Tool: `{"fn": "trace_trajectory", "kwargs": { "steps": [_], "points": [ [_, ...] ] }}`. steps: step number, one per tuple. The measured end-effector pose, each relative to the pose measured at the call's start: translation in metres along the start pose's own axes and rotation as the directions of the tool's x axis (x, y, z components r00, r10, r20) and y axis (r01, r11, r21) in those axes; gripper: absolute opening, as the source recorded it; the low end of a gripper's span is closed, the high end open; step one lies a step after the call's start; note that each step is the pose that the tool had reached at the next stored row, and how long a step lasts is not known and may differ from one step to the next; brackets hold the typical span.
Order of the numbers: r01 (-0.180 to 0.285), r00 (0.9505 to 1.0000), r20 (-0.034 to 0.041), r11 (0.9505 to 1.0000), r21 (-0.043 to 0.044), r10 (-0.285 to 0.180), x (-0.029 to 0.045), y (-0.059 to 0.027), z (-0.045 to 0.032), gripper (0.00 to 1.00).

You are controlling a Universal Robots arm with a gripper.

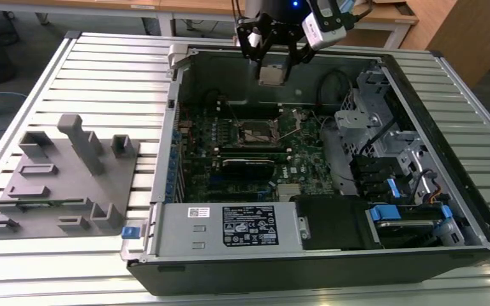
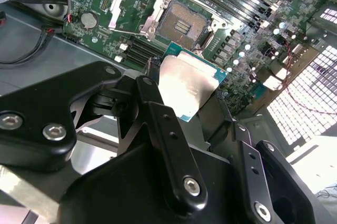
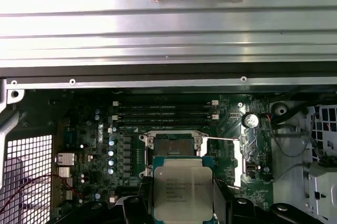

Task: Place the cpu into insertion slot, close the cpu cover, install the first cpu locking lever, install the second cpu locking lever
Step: 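Place the cpu into insertion slot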

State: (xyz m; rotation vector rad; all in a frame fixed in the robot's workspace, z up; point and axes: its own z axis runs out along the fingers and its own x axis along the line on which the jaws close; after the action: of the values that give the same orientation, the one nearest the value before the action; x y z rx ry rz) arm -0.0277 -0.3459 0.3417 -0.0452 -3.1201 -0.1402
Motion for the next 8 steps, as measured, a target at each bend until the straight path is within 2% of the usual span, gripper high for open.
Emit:
{"fn": "trace_trajectory", "kwargs": {
  "steps": [8],
  "points": [
    [0.000,1.0000,0.0001,1.0000,0.0000,0.000,-0.0001,-0.0005,0.0052,0.54]
  ]
}}
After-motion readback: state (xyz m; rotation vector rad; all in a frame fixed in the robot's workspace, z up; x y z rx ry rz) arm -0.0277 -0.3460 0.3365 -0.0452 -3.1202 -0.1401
